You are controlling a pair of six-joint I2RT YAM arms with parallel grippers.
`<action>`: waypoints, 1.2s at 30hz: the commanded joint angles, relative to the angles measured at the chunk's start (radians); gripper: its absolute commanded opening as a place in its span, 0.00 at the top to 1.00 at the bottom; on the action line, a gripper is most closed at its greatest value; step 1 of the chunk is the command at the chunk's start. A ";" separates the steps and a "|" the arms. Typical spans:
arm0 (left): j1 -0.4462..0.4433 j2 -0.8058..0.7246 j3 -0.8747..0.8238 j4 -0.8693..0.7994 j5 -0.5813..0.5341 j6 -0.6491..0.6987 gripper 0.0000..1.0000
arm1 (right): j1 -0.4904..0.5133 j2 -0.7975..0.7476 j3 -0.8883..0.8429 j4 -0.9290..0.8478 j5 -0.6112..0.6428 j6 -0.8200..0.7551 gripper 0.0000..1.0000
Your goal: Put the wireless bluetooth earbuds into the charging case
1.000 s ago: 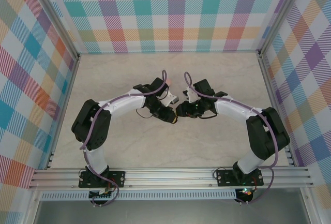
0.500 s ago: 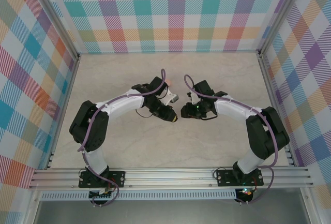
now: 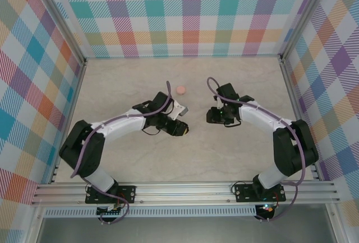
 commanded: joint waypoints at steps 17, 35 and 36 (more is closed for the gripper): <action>-0.002 -0.259 -0.264 0.489 0.027 -0.006 0.90 | -0.022 0.295 0.285 -0.204 0.225 -0.297 0.51; -0.002 -0.285 -0.265 0.467 0.014 0.004 0.91 | -0.022 0.421 0.361 -0.282 0.234 -0.303 0.60; -0.002 -0.284 -0.264 0.465 0.014 0.005 0.91 | -0.022 0.424 0.363 -0.284 0.235 -0.300 0.60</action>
